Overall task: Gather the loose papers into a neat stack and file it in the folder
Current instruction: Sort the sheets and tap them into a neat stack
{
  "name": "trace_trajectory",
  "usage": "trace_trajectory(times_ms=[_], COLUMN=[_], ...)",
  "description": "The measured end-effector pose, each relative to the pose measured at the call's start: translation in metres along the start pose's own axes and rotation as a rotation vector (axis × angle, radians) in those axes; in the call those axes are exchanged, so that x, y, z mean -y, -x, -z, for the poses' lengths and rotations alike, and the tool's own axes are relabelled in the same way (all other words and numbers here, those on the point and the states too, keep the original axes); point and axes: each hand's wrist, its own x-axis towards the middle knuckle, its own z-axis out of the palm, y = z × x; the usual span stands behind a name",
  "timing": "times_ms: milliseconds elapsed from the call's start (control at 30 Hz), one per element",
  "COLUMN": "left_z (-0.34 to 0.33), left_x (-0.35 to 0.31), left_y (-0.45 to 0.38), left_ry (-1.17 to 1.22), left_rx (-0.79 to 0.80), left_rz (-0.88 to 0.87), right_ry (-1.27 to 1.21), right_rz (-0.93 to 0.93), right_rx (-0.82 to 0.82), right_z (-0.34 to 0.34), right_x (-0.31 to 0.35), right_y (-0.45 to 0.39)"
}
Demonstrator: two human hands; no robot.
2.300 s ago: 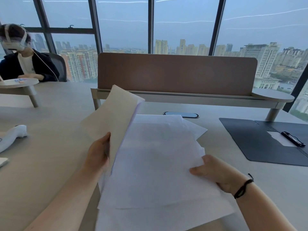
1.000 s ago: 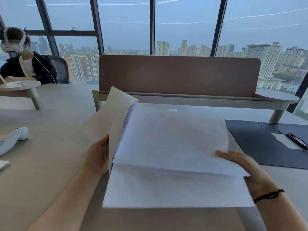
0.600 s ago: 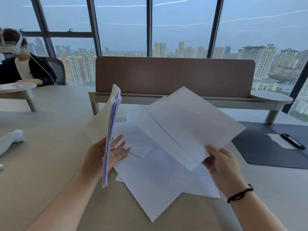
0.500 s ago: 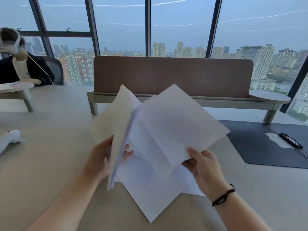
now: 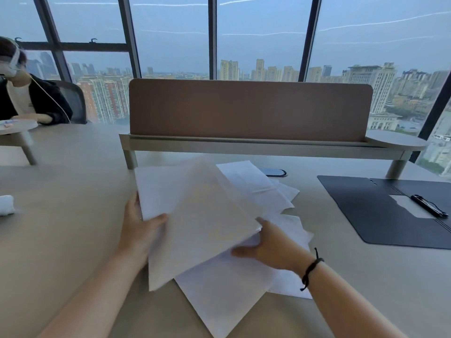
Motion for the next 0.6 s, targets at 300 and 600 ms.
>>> trace_trajectory(times_ms=[300, 600], left_z=[0.026, -0.002], left_x=[-0.005, -0.017], left_y=[-0.035, -0.06], left_ry=[0.234, 0.205], left_rx=[-0.042, -0.022], left_rz=[0.26, 0.249], right_ry=[0.554, 0.523], right_rz=[-0.114, -0.02], right_rx=[0.178, 0.099], right_z=[0.007, 0.018], right_x=[-0.034, -0.036], right_y=[0.012, 0.031])
